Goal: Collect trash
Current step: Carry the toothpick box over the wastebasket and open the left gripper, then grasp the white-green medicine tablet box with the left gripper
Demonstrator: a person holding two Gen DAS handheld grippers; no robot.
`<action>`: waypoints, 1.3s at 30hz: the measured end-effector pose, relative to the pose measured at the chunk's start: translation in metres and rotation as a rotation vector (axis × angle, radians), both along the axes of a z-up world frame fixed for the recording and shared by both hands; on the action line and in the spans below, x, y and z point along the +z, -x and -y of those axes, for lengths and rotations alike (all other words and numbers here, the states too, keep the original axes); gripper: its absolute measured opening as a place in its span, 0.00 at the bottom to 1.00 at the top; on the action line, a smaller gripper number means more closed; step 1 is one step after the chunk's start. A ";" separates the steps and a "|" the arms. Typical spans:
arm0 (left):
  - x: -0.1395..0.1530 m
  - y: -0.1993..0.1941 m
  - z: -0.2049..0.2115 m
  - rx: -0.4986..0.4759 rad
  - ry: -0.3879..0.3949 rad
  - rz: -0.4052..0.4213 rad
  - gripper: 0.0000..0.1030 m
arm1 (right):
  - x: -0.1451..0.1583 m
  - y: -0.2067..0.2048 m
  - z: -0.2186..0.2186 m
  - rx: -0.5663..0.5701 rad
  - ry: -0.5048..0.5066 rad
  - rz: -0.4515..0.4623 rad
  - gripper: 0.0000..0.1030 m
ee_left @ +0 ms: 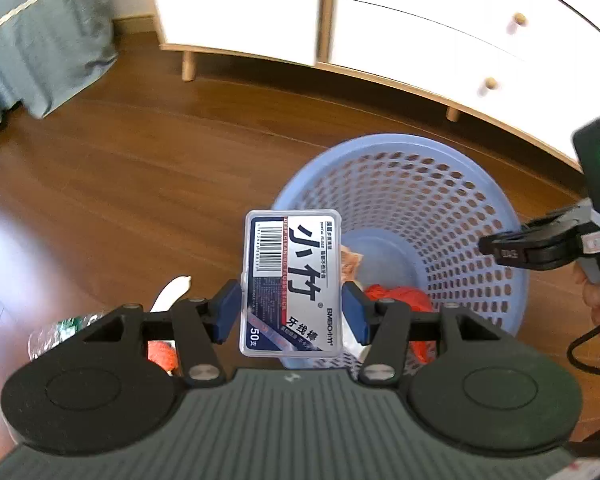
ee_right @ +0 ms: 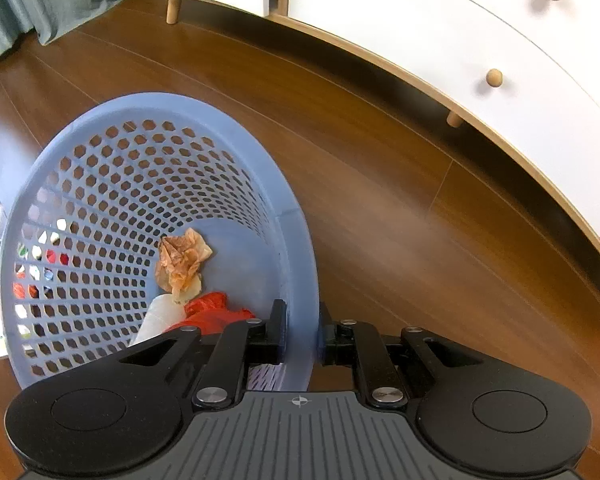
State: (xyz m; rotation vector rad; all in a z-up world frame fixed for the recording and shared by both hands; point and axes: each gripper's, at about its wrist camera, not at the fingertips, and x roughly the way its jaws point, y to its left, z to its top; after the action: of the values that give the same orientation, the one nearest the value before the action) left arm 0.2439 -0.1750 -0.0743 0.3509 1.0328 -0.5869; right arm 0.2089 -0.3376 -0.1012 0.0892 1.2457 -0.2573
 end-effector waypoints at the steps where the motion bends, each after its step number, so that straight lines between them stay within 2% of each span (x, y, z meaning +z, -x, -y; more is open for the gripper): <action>1: -0.003 0.000 0.007 -0.009 -0.009 -0.002 0.49 | 0.000 0.000 0.000 0.000 -0.001 0.000 0.10; 12: -0.030 -0.005 0.031 -0.028 -0.060 -0.029 0.49 | 0.002 0.001 -0.002 0.014 -0.001 0.006 0.10; 15: -0.034 -0.005 0.034 -0.023 -0.079 -0.024 0.53 | 0.002 0.000 -0.001 0.012 -0.001 0.005 0.10; 17: -0.035 -0.004 0.034 -0.024 -0.083 -0.024 0.59 | 0.002 0.000 0.000 0.011 -0.002 0.006 0.10; 22: -0.033 -0.004 0.030 -0.016 -0.088 -0.011 0.60 | 0.001 0.000 0.001 0.009 -0.003 0.006 0.10; 34: -0.010 -0.008 -0.016 0.084 -0.120 0.047 0.61 | 0.001 0.003 -0.001 0.021 -0.001 0.007 0.10; 39: -0.001 -0.011 -0.059 0.158 -0.116 0.096 0.61 | 0.001 0.003 0.001 0.023 -0.005 0.002 0.10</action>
State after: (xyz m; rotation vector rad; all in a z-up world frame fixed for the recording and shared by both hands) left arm 0.2552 -0.1164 -0.0753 0.3917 0.9945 -0.3659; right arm 0.2061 -0.3387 -0.1001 0.0797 1.2450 -0.2343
